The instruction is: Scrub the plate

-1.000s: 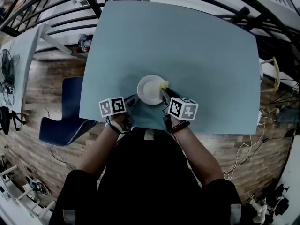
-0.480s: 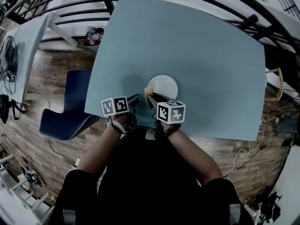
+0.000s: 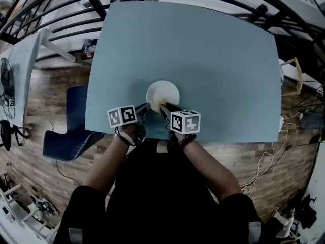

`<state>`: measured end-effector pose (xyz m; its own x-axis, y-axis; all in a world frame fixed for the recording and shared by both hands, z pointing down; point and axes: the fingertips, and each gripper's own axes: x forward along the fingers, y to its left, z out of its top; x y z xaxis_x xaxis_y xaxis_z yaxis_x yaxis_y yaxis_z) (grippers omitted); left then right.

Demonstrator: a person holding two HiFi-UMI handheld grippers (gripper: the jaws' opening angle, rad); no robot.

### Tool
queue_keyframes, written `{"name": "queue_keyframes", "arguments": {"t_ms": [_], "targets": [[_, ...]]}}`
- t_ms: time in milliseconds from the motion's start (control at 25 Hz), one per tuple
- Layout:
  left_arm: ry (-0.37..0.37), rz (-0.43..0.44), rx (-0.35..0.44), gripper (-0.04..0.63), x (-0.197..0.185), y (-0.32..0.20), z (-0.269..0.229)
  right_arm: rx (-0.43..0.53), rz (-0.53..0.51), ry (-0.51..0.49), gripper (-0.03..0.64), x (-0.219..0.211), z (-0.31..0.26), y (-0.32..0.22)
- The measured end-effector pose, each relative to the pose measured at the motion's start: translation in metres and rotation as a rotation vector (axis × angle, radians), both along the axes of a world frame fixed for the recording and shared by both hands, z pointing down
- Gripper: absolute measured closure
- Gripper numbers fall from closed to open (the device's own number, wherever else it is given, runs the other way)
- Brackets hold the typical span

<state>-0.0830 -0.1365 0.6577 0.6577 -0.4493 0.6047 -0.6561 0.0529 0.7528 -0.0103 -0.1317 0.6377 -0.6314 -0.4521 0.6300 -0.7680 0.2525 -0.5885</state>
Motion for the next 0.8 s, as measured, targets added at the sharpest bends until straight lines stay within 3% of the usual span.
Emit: {"name": "queue_keyframes", "arguments": {"t_ms": [480,640,800], "targets": [[-0.034,-0.018,-0.031,0.52,0.013,0.01,0.006,0.013,0.179,-0.009,0.512,0.089,-0.011,-0.013],[-0.027,-0.027,-0.033,0.52,0.013,0.01,0.007,0.02,0.18,-0.014,0.512,0.088,-0.016,-0.016],[-0.015,-0.047,-0.03,0.52,0.004,0.01,0.005,0.023,0.115,-0.025,0.512,0.057,-0.022,-0.012]]}}
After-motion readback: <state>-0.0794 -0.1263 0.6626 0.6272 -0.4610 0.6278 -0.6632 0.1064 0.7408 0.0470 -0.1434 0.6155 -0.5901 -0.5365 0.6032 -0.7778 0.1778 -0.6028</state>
